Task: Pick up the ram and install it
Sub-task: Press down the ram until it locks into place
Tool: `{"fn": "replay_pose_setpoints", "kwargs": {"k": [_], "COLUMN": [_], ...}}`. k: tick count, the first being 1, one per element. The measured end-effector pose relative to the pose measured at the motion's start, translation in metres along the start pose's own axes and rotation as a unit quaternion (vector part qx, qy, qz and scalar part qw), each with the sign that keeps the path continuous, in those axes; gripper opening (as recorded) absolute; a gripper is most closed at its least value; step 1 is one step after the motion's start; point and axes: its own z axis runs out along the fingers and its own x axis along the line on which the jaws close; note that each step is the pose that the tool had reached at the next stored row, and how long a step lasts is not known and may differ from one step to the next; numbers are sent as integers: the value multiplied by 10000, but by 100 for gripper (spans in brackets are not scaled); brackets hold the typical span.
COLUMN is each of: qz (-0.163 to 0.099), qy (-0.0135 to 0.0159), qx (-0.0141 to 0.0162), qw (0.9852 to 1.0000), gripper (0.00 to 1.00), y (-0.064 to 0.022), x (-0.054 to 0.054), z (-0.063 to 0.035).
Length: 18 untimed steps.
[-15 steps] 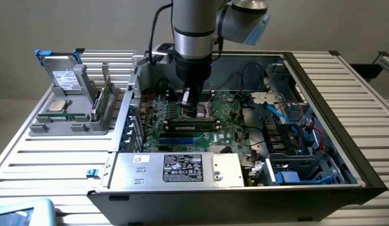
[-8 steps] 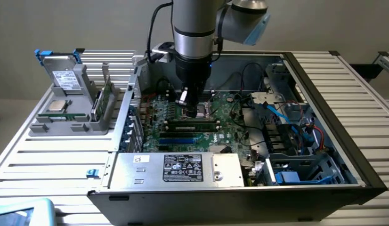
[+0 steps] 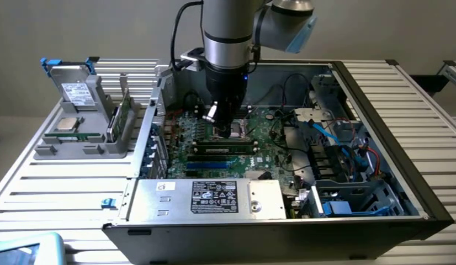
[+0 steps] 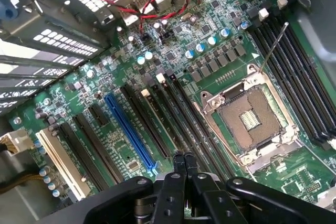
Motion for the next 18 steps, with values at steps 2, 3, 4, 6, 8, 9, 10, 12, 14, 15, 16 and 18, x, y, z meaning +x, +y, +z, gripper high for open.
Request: {"fn": "replay_pose_setpoints", "kwargs": {"k": [2, 3, 4, 6, 8, 9, 10, 12, 14, 15, 16, 18], "qz": [155, 227, 285, 412, 550, 621, 689, 829, 978, 1050, 1123, 1274], "qy": [2, 3, 4, 5, 5, 5, 6, 9, 11, 12, 13, 15], "qx": [-6, -8, -10, -16, -22, -25, -27, -32, -37, -40, -43, -48], "qw": [9999, 9997, 9996, 9991, 9985, 9981, 9976, 9966, 9952, 9945, 9937, 9918], "gripper": [11, 11, 11, 11, 11, 11, 11, 11, 11, 11, 11, 11], "y": [0, 0, 0, 0, 0, 0, 0, 0, 0, 0, 0, 0], "x": [0, 0, 0, 0, -1, -1, -1, 0, 0, 0, 0, 0], "z": [0, 1, 1, 1, 1, 1, 2, 1, 1, 1, 1, 1]}}
